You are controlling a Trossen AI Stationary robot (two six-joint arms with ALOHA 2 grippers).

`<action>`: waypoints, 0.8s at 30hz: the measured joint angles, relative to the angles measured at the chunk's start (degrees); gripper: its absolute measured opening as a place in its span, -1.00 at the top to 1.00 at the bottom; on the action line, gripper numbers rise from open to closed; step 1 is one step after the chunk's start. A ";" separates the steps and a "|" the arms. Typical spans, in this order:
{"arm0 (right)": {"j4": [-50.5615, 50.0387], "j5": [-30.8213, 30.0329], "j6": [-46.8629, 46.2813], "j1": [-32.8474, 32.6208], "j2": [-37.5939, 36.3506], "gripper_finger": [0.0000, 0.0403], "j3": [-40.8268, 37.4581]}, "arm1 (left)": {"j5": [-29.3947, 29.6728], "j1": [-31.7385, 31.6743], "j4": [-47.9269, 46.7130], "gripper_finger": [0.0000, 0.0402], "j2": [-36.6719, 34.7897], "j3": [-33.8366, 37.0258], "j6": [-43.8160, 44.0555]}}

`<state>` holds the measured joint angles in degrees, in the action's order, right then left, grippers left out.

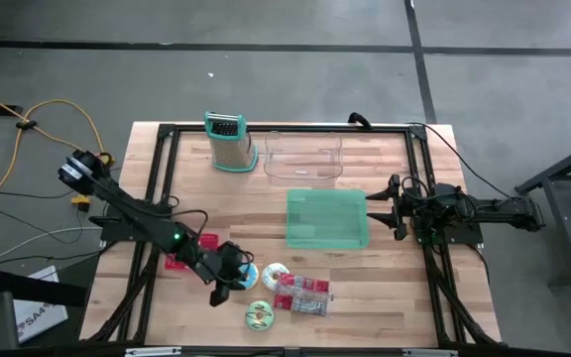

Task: Pick & Place Food Item
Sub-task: Put the red popcorn bag into the green bin

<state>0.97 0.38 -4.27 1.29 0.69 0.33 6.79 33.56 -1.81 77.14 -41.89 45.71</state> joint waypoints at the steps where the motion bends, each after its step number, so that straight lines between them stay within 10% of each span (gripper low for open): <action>1: 0.00 0.00 0.00 0.00 0.01 -0.11 -0.01 | 0.17 -0.04 1.19 0.41 0.78 0.00 0.87; 24: 0.00 0.01 0.00 0.00 0.01 -0.11 0.01 | -1.36 -0.44 8.15 0.41 13.62 -9.56 20.26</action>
<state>0.97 0.39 -4.27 1.29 0.70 0.34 5.44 33.12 6.34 90.76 -51.45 65.98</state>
